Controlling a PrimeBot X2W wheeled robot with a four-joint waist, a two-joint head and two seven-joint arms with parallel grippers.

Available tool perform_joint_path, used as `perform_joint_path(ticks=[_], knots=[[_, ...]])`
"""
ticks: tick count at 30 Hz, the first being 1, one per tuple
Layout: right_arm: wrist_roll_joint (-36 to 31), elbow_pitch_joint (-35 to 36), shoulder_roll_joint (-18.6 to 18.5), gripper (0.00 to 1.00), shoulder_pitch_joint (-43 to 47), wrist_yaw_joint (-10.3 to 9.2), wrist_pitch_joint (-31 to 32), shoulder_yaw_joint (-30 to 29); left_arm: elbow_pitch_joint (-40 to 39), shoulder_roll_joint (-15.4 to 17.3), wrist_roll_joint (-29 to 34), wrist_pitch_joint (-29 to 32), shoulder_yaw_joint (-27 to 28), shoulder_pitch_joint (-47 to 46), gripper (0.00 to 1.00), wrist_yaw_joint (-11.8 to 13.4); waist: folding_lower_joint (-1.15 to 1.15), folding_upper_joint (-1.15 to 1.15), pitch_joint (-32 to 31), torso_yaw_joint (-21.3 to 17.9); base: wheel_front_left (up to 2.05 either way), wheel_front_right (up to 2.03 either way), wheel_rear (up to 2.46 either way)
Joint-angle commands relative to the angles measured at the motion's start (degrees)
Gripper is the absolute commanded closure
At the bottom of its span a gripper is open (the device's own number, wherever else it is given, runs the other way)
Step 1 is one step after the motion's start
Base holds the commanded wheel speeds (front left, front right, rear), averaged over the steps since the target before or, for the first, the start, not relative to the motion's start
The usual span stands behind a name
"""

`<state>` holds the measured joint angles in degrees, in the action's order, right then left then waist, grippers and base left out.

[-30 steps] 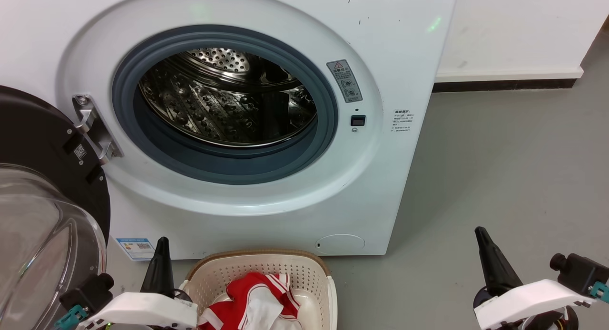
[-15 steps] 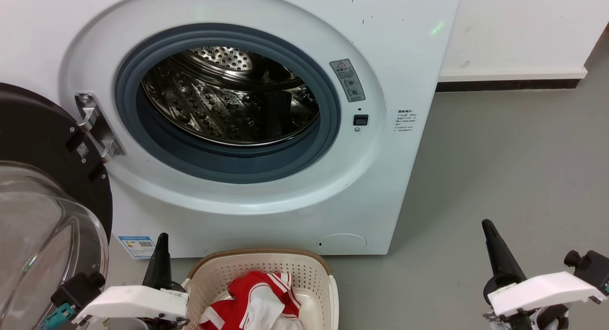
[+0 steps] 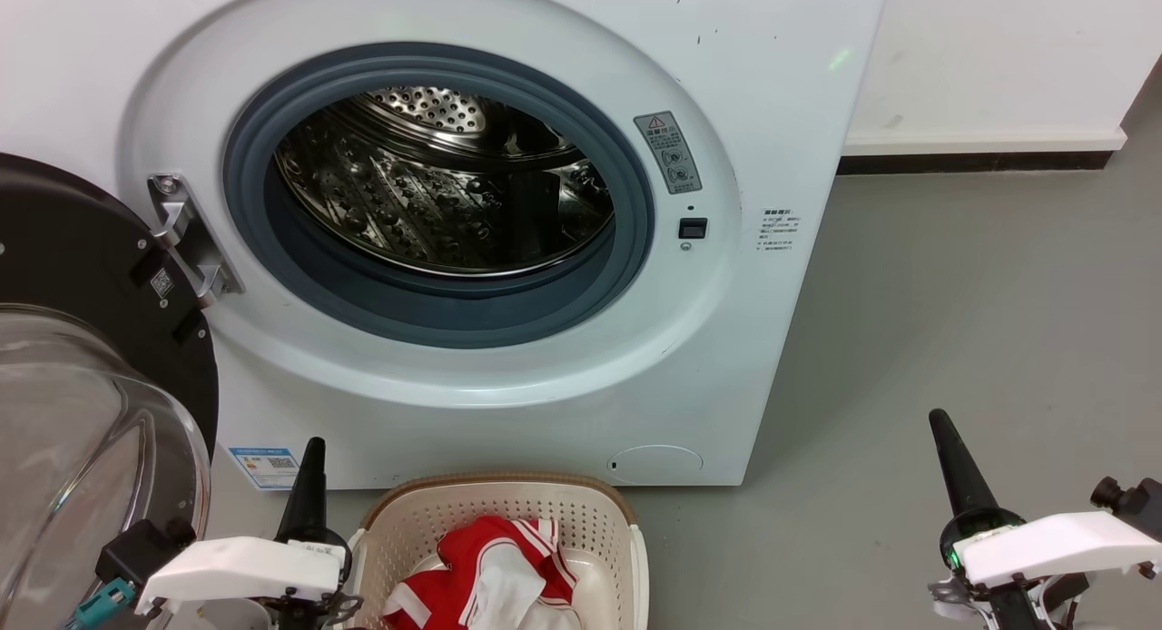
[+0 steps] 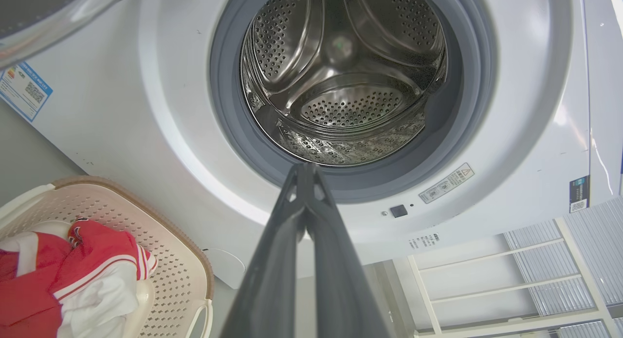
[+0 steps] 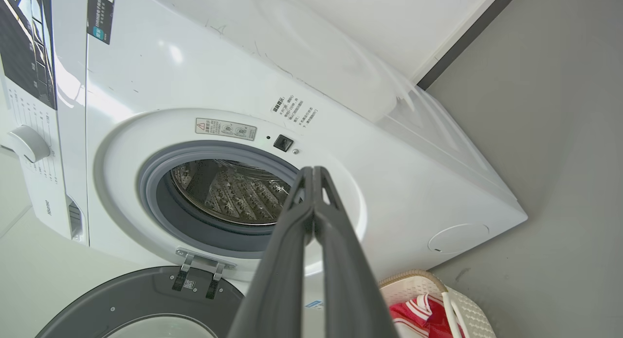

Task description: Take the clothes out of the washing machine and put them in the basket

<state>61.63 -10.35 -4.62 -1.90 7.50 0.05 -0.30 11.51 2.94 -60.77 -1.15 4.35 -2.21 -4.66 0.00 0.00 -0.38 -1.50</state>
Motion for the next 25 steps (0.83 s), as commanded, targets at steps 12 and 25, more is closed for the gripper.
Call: perform_joint_path(ticks=[12, 25], knots=[[8.58, -0.6, -0.38, 1.0, -2.09, 0.0, 1.13, -0.99, 0.34, 0.04, -8.25, 1.97, 0.8, -2.15, 1.0, -1.01, 0.0, 0.0, 0.11, 0.29, 0.0, 0.0, 0.0], [15.9, -1.52, -0.28, 1.0, -2.85, 0.0, 2.17, -1.86, 1.04, 0.0, -15.31, 3.73, 1.23, -2.83, 1.0, -1.6, 0.0, 0.0, 0.23, 0.61, 0.0, 0.0, 0.0]])
